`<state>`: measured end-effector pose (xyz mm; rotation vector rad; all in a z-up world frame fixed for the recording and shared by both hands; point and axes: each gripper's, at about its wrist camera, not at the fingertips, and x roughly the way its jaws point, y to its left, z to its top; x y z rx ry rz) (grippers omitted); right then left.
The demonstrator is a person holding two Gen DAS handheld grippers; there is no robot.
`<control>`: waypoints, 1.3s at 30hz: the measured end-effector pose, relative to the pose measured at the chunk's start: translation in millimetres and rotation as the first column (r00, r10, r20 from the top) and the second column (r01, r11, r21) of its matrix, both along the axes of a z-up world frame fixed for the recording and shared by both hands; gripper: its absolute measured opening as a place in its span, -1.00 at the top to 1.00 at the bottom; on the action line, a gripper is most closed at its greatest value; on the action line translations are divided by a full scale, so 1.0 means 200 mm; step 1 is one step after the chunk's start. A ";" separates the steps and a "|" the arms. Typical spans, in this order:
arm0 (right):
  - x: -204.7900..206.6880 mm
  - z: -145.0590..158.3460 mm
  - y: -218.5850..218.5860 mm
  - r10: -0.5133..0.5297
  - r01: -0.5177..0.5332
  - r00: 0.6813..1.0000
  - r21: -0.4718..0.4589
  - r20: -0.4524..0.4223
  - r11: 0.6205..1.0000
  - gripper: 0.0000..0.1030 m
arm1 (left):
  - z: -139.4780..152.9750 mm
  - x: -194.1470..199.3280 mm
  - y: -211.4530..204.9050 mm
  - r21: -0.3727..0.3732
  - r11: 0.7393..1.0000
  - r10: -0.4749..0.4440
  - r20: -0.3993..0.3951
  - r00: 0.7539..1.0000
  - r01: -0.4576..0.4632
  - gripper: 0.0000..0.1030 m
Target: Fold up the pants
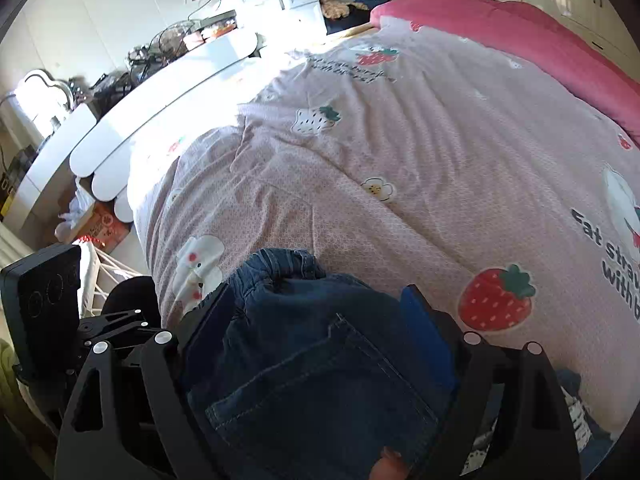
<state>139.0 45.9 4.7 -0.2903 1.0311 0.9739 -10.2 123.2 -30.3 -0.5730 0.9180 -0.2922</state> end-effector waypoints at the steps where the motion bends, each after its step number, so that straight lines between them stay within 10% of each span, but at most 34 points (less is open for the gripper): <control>1: 0.01 -0.02 0.03 0.011 -0.011 1.000 -0.017 -0.001 1.000 -0.63 | -0.01 0.01 0.00 -0.007 1.000 0.001 0.002 1.000 -0.001 -0.81; 6: 0.05 -0.13 0.16 0.094 -0.100 0.992 -0.082 -0.079 0.992 -0.59 | -0.05 0.05 -0.02 -0.033 0.999 -0.006 0.005 1.000 0.006 -0.81; 8: 0.07 -0.19 0.19 0.096 -0.110 0.984 -0.091 -0.150 0.990 -0.14 | -0.06 0.06 -0.02 -0.046 0.999 0.001 0.012 1.000 -0.001 -0.81; 13: 0.07 -0.16 0.13 0.073 -0.080 0.985 -0.042 -0.156 0.996 0.21 | -0.09 0.06 0.00 -0.078 0.997 0.029 0.017 0.999 -0.028 -0.81; 23: 0.03 0.16 -0.14 0.105 -0.071 0.982 0.209 -0.157 0.975 0.24 | 0.02 0.16 -0.07 -0.130 0.992 0.014 0.102 0.995 0.000 -0.79; 29: 0.02 0.28 -0.32 0.068 -0.047 0.995 0.246 -0.079 0.968 0.24 | 0.12 0.21 -0.18 -0.082 0.996 -0.012 0.133 0.991 0.023 0.22; 39: 0.07 0.27 -0.79 -0.074 0.081 0.996 0.227 -0.039 0.970 0.24 | 0.23 0.34 -0.60 -0.005 0.986 -0.167 0.154 0.974 0.169 0.31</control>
